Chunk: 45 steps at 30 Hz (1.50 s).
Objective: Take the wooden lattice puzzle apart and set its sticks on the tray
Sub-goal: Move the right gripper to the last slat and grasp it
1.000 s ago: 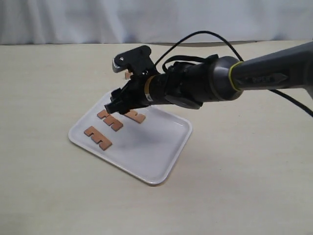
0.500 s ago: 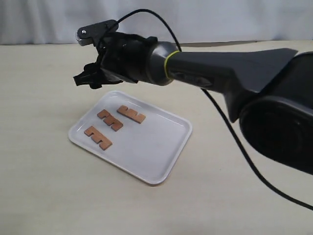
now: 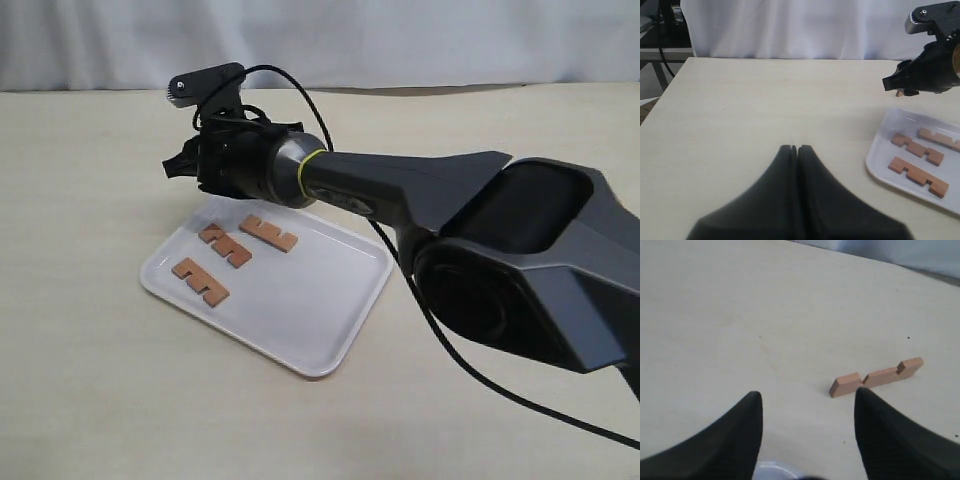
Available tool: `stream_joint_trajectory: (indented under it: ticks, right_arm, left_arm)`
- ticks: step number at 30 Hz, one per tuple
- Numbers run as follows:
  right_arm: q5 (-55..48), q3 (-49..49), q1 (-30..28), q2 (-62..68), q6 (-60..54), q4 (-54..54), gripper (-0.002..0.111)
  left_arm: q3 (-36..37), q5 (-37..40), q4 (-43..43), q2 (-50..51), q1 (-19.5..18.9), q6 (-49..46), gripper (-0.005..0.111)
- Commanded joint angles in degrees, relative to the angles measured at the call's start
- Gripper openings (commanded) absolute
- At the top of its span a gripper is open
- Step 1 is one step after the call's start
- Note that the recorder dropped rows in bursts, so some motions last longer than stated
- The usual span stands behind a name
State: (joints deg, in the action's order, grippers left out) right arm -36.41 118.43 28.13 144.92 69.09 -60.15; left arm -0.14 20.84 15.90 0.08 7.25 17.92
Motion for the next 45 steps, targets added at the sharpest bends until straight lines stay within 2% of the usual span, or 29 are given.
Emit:
stream_joint_trajectory:
  ticks: [1, 5, 7, 10, 15, 21, 23, 24, 27, 32, 34, 40, 45]
  right_arm:
    - [3.88, 0.29, -1.82, -2.01, -30.11, 21.46, 0.052]
    - [2.4, 0.29, -7.63, -4.5, -64.51, 53.27, 0.052]
    - [0.0, 0.16, -9.33, -5.47, -74.03, 61.72, 0.052]
    - [-2.23, -0.61, -11.23, -7.15, -85.6, 70.14, 0.052]
    - [-4.59, -0.61, -14.63, -9.0, -97.36, 76.12, 0.052]
    - [-1.23, -0.61, -20.67, -8.89, -104.75, 76.12, 0.052]
    - [1.62, -0.61, -21.65, -8.3, -106.96, 76.22, 0.056]
    - [3.24, -0.47, -22.16, -7.64, -107.87, 76.22, 0.062]
    - [6.01, 1.48, -22.65, -4.96, -107.87, 76.22, 0.073]
    - [6.16, 8.38, -22.65, 1.39, -106.59, 80.55, 0.073]
    - [6.25, 10.76, -22.65, 3.74, -104.39, 82.22, 0.077]
    - [5.43, 12.78, -21.28, 5.59, -104.21, 85.17, 0.102]
    - [4.76, 12.78, -21.35, 5.48, -100.76, 83.5, 0.103]
  left_arm:
    - [0.14, -0.11, -0.08, -0.08, 0.34, 0.18, 0.0]
    - [0.14, -0.11, -0.08, -0.08, 0.34, 0.18, 0.0]
    - [0.14, -0.11, -0.08, -0.08, 0.34, 0.18, 0.0]
    - [0.14, -0.46, 0.03, -0.08, 0.34, 0.18, 0.0]
    - [0.14, -0.34, 0.03, -0.08, 0.34, 0.18, 0.0]
    - [0.14, -0.34, 0.03, -0.08, 0.34, 0.18, 0.0]
    - [0.14, -0.34, 0.03, -0.08, 0.34, 0.18, 0.0]
    - [0.14, -0.34, 0.03, -0.08, 0.34, 0.18, 0.0]
    - [0.14, -0.34, 0.03, -0.08, 0.34, 0.18, 0.0]
    - [0.14, -0.34, 0.03, -0.08, 0.34, 0.18, 0.0]
    - [0.14, -0.34, 0.03, -0.08, 0.34, 0.18, 0.0]
    - [0.14, -0.34, 0.03, -0.08, 0.34, 0.18, 0.0]
    - [0.14, -0.34, 0.03, -0.08, 0.34, 0.18, 0.0]
